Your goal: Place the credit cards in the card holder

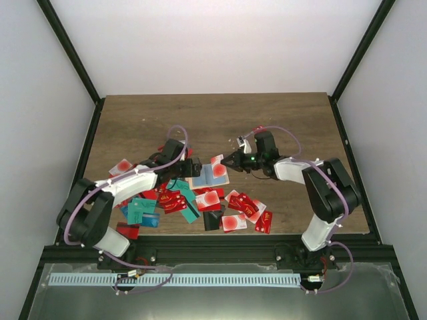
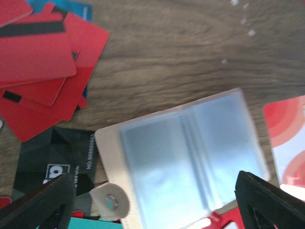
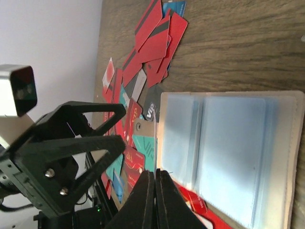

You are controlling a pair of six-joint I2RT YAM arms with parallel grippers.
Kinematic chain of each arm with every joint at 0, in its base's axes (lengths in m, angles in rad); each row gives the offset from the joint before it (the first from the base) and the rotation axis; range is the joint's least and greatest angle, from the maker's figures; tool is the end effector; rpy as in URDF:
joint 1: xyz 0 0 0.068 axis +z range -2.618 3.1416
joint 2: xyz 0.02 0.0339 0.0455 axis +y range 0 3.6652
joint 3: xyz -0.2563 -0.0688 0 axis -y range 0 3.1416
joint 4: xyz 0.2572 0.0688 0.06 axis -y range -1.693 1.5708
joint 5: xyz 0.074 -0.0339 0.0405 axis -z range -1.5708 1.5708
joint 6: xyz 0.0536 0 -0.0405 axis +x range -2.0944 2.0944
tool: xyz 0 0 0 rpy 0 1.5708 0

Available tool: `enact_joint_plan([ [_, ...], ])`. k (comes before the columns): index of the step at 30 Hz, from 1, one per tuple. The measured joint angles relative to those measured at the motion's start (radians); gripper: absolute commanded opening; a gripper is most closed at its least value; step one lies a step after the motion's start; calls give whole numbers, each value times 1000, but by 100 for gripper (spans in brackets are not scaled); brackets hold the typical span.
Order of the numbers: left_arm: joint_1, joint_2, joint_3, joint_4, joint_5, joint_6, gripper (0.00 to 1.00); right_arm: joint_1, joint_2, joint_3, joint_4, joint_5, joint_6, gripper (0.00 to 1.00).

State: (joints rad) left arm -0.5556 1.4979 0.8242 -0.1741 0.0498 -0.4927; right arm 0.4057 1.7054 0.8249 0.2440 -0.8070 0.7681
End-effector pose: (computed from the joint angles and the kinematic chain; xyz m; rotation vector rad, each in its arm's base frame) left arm 0.2740 -0.1732 0.1599 0.1017 2.4871 -0.5247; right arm 0.3098 0.1752 0.1414 -0.0745 2.4111 1.4970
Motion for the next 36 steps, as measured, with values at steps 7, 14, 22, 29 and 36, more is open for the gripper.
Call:
enact_joint_plan([
  [7, 1, 80, 22, -66, -23, -13, 80, 23, 78, 57, 19, 24, -8, 1],
  [14, 1, 116, 39, -101, -23, -30, 69, 34, 137, 74, 27, 24, -32, 1],
  [22, 1, 151, 51, -106, -18, -28, 66, 50, 190, 102, 35, 24, -42, 1],
  [29, 1, 186, 64, -105, 2, -23, 60, 58, 217, 117, 42, 25, -42, 1],
  [36, 1, 191, 68, -109, 8, -22, 54, 64, 249, 127, 37, 35, -40, 1],
])
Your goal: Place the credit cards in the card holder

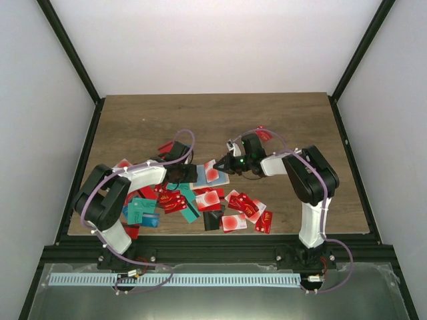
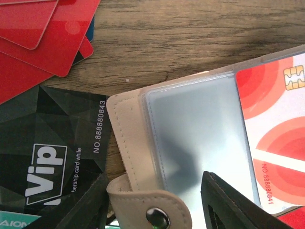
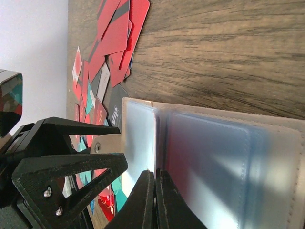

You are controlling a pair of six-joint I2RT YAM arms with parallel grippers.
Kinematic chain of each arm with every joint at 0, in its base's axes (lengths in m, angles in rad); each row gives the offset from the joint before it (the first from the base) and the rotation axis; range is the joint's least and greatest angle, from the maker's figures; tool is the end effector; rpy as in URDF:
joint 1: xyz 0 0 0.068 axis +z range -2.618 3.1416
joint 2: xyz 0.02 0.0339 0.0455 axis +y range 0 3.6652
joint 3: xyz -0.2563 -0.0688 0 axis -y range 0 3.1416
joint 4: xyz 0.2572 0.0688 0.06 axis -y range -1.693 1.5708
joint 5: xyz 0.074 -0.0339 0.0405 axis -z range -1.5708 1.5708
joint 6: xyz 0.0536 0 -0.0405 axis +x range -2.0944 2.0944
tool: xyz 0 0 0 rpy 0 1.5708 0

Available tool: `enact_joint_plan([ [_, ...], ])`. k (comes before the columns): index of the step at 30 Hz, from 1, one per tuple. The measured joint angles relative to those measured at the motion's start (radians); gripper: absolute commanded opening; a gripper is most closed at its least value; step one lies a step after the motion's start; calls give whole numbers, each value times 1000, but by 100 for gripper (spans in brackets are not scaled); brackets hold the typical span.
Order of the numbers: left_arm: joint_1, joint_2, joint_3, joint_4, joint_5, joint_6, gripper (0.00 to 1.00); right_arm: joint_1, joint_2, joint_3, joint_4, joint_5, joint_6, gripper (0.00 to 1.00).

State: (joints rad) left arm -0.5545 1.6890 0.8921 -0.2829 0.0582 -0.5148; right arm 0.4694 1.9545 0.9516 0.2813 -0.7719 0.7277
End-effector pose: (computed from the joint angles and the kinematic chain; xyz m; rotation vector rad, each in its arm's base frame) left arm 0.2815 -0.1780 0.1136 0.0738 2.7173 -0.4151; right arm 0.3302 0.2094 0.0924 -0.1315 2.5017 1.4548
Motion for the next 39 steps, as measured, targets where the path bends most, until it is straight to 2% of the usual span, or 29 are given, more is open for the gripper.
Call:
enact_joint_plan([
  [7, 0, 7, 0, 0, 13, 4, 47, 6, 10, 2, -2, 14, 16, 1],
  [22, 0, 10, 2, 0, 17, 11, 45, 21, 15, -2, 18, 32, 56, 1],
  [39, 0, 10, 2, 0, 17, 10, 42, 25, -14, -101, 117, 71, 162, 1],
])
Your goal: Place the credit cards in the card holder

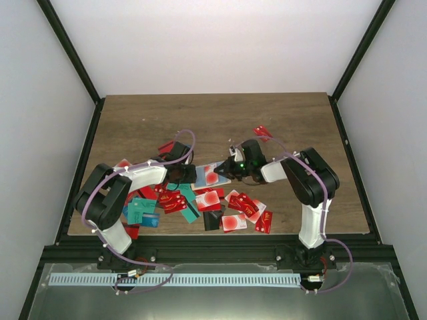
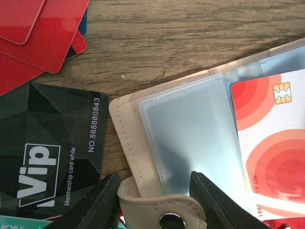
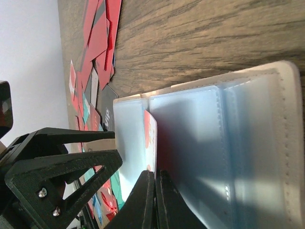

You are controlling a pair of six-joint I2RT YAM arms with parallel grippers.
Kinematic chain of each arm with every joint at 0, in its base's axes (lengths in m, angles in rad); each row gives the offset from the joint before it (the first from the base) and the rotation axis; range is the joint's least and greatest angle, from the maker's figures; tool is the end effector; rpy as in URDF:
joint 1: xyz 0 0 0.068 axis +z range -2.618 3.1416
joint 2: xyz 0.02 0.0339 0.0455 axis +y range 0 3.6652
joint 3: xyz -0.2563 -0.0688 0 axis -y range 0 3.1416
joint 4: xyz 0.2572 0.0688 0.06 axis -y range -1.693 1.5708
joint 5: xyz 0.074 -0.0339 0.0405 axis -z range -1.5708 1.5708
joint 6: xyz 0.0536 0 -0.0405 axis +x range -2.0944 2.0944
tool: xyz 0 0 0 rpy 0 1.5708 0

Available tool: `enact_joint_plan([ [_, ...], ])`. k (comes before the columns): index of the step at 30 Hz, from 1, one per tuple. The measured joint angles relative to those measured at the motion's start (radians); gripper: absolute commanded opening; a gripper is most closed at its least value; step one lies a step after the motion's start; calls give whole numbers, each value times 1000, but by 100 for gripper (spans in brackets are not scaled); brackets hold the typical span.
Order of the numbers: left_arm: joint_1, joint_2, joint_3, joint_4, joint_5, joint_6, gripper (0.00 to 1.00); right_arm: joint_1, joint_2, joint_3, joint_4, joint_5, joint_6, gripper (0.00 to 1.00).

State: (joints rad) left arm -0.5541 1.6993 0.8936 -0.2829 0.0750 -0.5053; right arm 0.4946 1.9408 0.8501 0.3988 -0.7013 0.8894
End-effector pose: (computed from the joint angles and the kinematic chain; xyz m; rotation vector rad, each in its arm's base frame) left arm 0.2814 -0.1788 0.1108 0.0918 2.7295 -0.4277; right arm 0.3121 0.2076 0.0787 0.0687 2.5347 1.4534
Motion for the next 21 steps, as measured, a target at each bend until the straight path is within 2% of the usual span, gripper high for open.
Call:
enact_joint_plan([
  [21, 0, 2, -1, 2, 2, 0, 41, 20, 46, 26, 38, -63, 51, 1],
])
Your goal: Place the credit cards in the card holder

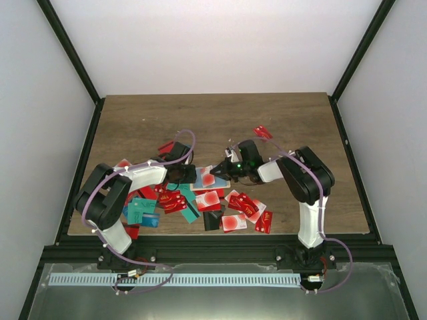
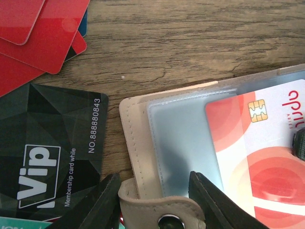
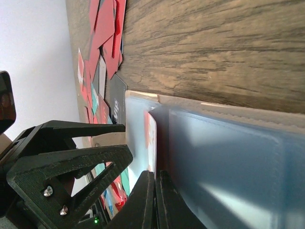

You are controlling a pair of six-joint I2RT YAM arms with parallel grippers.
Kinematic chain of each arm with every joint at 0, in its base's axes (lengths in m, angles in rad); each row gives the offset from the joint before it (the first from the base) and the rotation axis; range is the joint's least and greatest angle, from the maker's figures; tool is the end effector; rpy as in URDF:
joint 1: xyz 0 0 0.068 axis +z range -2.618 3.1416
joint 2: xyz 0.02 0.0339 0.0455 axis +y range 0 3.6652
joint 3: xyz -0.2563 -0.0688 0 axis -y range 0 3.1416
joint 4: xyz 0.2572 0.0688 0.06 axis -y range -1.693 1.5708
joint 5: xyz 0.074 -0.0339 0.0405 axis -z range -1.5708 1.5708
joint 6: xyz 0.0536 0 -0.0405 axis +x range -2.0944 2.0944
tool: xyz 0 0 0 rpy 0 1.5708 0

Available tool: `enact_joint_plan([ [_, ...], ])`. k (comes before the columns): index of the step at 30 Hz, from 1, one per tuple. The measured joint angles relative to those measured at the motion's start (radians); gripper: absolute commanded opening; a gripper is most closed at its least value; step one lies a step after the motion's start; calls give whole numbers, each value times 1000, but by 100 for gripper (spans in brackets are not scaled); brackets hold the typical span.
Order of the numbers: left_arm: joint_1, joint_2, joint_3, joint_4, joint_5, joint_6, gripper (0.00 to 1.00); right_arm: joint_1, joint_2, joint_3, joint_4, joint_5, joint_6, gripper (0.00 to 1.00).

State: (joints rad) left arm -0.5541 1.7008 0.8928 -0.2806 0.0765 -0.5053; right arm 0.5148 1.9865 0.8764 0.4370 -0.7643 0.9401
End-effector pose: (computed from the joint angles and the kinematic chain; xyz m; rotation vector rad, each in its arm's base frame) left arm 0.2814 -0.1789 0.1103 0.0923 2.7300 -0.4295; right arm 0.3122 0.2192 0.0740 0.0547 2.5503 1.5538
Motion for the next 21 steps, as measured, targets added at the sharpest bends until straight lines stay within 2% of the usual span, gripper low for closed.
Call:
enact_joint_plan([
  [21, 5, -12, -26, 34, 6, -21, 38, 85, 18, -14, 72, 78, 120, 1],
])
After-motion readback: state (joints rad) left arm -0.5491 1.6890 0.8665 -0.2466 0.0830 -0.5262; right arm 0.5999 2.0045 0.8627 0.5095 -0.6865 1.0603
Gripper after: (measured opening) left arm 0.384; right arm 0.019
